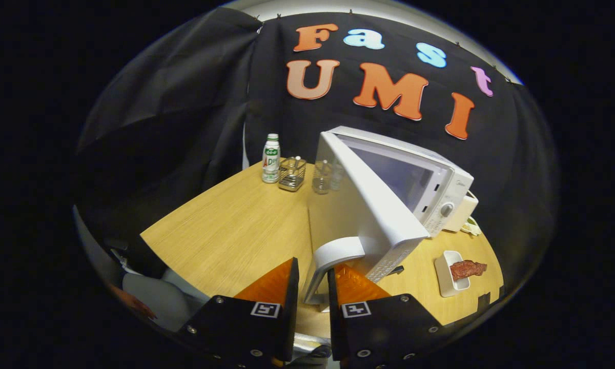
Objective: Open the microwave, put the food inside, and close the microwave door.
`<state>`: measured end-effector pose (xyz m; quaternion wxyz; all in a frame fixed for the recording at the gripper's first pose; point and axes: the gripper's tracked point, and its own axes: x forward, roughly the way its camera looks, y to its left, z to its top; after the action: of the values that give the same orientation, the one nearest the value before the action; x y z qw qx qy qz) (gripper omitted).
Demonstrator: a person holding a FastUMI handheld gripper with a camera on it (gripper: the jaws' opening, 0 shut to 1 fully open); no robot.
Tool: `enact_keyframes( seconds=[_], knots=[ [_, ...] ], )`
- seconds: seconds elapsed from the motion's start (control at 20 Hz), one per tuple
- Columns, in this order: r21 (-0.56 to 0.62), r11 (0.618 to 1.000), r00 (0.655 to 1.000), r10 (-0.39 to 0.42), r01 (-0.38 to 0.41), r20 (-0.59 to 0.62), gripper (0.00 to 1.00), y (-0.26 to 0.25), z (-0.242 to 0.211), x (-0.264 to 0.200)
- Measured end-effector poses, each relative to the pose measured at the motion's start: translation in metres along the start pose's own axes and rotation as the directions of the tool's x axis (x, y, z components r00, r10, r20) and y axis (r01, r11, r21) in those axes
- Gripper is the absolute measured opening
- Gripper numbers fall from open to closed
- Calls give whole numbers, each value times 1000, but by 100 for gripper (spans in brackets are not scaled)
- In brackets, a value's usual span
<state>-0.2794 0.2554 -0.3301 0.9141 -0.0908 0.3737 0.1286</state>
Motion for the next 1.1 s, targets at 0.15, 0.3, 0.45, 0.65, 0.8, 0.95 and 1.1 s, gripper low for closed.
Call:
enact_keyframes(
  seconds=[0.15,0.3,0.45,0.65,0.8,0.95,1.1],
  knots=[
    [-100,988,992,118,-121,-34,31,26,5,-16],
    [-136,960,970,244,-243,-9,35,40,23,-41],
    [-87,938,940,339,-335,37,36,35,54,-59],
    [-8,938,933,346,-346,99,43,-12,85,-84],
    [39,955,948,284,-293,145,50,-70,93,-85],
    [59,982,981,173,-178,86,60,-143,58,-62],
    [74,994,996,87,-86,-11,71,-216,8,-37]
  ],
)
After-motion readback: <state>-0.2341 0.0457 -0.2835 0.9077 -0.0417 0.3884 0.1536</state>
